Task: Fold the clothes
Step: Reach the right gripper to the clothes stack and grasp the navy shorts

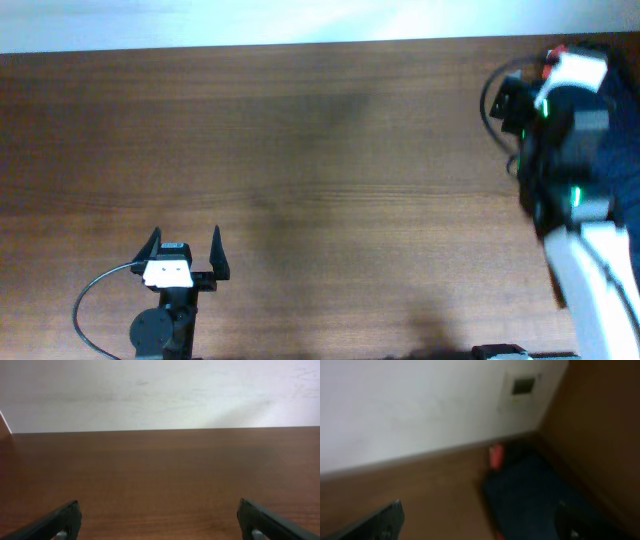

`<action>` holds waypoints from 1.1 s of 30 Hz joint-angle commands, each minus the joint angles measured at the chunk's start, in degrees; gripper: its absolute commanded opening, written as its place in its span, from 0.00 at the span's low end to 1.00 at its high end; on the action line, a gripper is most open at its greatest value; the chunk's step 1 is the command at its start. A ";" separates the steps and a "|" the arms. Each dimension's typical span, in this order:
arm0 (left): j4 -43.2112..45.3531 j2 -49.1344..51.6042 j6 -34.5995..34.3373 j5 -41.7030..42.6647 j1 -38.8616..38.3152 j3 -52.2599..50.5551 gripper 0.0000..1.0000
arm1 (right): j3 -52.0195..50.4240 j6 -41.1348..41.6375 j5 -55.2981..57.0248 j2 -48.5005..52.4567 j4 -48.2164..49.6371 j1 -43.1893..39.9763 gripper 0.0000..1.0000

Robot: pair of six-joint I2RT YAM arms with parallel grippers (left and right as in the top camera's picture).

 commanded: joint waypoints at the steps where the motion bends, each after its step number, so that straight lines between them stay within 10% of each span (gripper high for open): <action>1: -0.11 -0.33 1.09 0.07 0.24 -0.26 0.99 | 16.41 -6.16 3.10 14.14 -8.68 -2.38 0.99; 15: -0.11 -0.33 1.09 0.07 0.24 -0.26 0.99 | 19.89 -16.44 5.70 52.04 4.57 -11.78 0.99; 33: -0.11 -0.31 1.09 0.07 0.24 -0.26 0.99 | 19.87 -17.38 -1.49 58.77 5.75 -15.89 0.83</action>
